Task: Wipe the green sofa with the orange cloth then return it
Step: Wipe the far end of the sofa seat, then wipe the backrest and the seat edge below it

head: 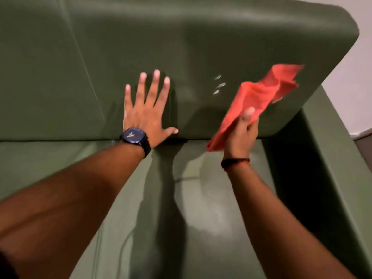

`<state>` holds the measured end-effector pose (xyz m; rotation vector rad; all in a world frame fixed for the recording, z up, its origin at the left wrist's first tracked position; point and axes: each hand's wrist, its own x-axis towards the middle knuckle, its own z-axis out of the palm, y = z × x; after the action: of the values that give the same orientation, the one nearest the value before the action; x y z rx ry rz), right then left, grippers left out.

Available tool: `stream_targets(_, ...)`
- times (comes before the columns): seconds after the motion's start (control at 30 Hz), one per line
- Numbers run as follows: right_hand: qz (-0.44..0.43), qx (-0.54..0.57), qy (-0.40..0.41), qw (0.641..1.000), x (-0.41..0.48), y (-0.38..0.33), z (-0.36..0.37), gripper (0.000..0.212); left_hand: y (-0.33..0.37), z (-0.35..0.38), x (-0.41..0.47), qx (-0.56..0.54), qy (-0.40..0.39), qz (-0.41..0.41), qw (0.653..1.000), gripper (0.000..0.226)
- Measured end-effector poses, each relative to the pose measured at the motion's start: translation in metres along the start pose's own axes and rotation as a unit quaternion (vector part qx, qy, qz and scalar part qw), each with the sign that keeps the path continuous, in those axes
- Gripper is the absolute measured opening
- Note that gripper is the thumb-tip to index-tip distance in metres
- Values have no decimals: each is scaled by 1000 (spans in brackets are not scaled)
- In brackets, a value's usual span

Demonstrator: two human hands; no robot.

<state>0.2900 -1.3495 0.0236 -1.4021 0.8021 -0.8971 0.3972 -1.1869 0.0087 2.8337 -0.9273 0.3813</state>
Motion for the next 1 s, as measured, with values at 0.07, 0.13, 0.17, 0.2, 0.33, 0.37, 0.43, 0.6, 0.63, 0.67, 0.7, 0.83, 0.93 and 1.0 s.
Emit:
stream_targets(0.07, -96, -97, -20, 990, 26, 3, 25, 55, -2, -3, 24, 30, 23, 6, 999, 136)
stream_targets(0.13, -166, -197, -71, 964, 48, 12, 53, 58, -11, -1, 44, 55, 36, 2, 998, 140)
stream_targets(0.17, -190, -253, -94, 944, 55, 19, 63, 57, -17, 0, 51, 65, 39, 3, 997, 141)
stream_targets(0.2, -216, -317, -105, 917, 57, 24, 64, 57, -19, -2, 53, 73, 43, 13, 996, 142)
stream_targets(0.33, -289, -480, -139, 817, 55, 65, 58, 60, -33, 10, 56, 108, 43, 40, 992, 145)
stream_targets(0.37, -291, -494, -126, 809, 56, 70, 53, 60, -34, 13, 55, 108, 44, 41, 992, 145)
stream_targets(0.43, -234, -453, -47, 859, 67, 69, 55, 63, -34, 14, 54, 108, 46, 43, 992, 144)
stream_targets(0.6, -209, -400, -34, 892, 43, 66, 92, 63, -37, 14, 53, 107, 54, 49, 992, 140)
stream_targets(0.63, -253, -431, -84, 862, 31, 72, 92, 61, -38, 15, 53, 105, 54, 49, 992, 140)
stream_targets(0.67, -284, -455, -114, 836, 25, 77, 89, 59, -38, 15, 52, 105, 54, 50, 992, 140)
stream_targets(0.7, -297, -463, -120, 826, 27, 78, 85, 58, -39, 15, 52, 106, 52, 50, 992, 140)
stream_targets(0.83, -182, -348, 37, 919, 62, 62, 83, 61, -38, 16, 51, 112, 55, 56, 991, 144)
stream_targets(0.93, -202, -354, -14, 913, 44, 60, 96, 60, -40, 17, 53, 110, 54, 50, 991, 146)
stream_targets(1.0, -293, -447, -126, 836, 25, 76, 87, 57, -41, 18, 53, 106, 51, 49, 992, 145)
